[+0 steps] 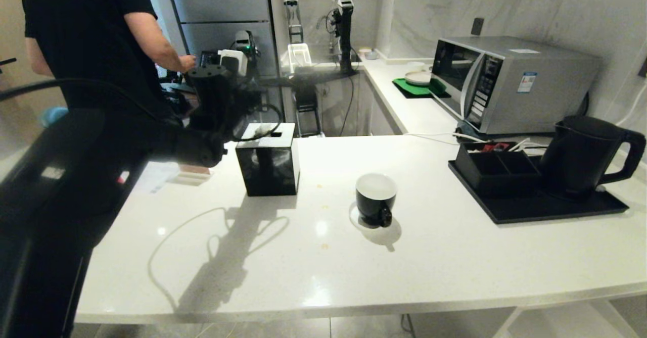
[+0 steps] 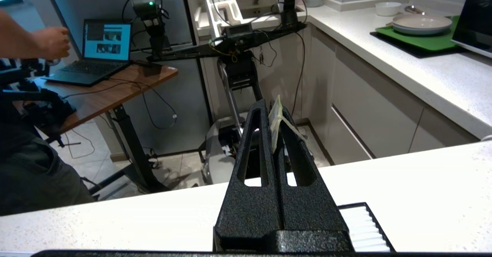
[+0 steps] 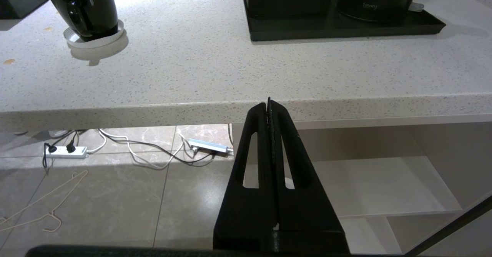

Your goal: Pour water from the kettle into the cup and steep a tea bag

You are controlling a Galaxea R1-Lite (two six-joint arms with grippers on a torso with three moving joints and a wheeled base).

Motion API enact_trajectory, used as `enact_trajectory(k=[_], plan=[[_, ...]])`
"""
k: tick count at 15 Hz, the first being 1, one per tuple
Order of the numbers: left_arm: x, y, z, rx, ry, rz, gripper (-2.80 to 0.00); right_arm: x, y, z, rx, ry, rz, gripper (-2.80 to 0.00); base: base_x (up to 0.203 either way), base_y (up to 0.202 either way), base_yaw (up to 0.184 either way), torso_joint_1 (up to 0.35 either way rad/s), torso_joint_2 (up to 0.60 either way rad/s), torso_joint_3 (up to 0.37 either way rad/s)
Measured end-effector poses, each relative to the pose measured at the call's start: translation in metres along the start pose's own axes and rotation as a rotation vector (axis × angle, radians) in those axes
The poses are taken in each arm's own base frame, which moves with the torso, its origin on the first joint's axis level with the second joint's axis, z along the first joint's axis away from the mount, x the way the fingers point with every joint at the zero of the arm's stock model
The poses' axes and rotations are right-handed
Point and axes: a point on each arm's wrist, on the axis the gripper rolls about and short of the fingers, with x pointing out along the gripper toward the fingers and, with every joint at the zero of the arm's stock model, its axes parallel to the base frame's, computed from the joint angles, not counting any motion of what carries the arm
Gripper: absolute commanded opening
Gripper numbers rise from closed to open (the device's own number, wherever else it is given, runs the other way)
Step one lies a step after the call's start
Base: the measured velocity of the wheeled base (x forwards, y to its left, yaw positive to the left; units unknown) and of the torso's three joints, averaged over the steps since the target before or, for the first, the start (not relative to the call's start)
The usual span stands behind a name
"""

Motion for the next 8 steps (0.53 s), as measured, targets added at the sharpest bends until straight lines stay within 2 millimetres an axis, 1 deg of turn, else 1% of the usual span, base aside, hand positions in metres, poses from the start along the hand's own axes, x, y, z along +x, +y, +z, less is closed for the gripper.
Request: enact_trajectory(k=[8], plan=[[0.001, -0.006, -0.011, 0.003, 0.023, -0.011, -2.8, 0.0, 0.0, 0.0, 0.0, -0.001, 0.0, -2.8, 0.0, 0.0, 0.0, 0.0, 0.0, 0.0]])
